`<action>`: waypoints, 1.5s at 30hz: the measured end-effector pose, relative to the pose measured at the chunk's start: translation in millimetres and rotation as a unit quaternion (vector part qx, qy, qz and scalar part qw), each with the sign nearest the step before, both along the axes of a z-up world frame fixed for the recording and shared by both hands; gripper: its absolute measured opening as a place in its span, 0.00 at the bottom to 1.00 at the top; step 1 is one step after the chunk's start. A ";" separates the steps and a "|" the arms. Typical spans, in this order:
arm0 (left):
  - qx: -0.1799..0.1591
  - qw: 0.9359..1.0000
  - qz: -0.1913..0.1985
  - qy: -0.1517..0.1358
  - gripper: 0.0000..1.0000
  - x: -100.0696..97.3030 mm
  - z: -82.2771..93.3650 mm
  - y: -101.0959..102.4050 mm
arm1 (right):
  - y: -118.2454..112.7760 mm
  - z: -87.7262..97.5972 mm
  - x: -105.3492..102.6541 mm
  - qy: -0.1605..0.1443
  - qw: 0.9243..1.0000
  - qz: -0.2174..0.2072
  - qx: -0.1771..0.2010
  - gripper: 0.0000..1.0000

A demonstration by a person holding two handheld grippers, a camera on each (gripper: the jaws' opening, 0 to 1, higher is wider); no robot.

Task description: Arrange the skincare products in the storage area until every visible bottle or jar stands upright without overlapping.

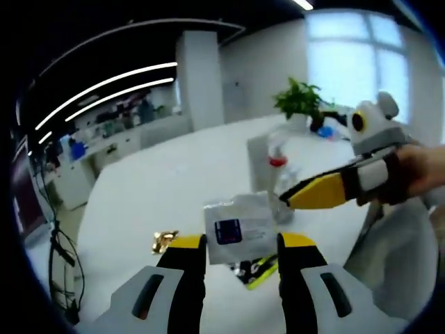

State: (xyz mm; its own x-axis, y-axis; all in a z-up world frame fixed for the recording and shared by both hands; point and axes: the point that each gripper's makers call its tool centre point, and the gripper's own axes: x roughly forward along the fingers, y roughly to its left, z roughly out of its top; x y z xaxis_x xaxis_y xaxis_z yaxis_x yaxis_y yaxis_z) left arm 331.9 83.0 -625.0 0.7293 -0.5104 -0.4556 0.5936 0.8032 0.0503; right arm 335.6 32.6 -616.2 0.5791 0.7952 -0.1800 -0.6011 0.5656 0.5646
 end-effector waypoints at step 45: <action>-0.339 0.908 -0.060 0.239 0.27 -14.6 -16.2 0.2 | 9.9 -4.8 7.8 0.050 0.997 -0.009 0.059 0.01</action>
State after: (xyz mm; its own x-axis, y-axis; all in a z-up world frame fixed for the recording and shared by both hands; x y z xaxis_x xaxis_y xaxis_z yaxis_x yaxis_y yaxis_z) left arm 317.3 83.2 -641.2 0.4515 -0.8544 -0.2572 0.5029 0.4818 -0.7176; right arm 343.4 42.4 -621.1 0.5778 0.8035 -0.1433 -0.5287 0.5022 0.6843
